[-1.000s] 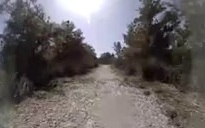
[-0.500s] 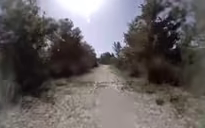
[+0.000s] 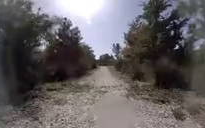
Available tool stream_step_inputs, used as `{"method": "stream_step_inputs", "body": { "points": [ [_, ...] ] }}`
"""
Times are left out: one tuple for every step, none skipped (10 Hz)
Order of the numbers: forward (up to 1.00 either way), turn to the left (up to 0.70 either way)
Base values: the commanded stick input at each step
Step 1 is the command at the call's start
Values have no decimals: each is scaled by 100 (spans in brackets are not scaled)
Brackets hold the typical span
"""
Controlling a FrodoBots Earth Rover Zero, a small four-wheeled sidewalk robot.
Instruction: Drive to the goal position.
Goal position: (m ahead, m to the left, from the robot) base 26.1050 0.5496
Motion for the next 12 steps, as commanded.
{"method": "stream_step_inputs", "body": {
  "points": [
    [70,0],
    [70,0],
    [70,0],
    [70,0],
    [70,0],
    [70,0],
    [70,0],
    [70,0],
    [70,0],
    [70,0],
    [70,0],
    [70,0]
  ]
}}
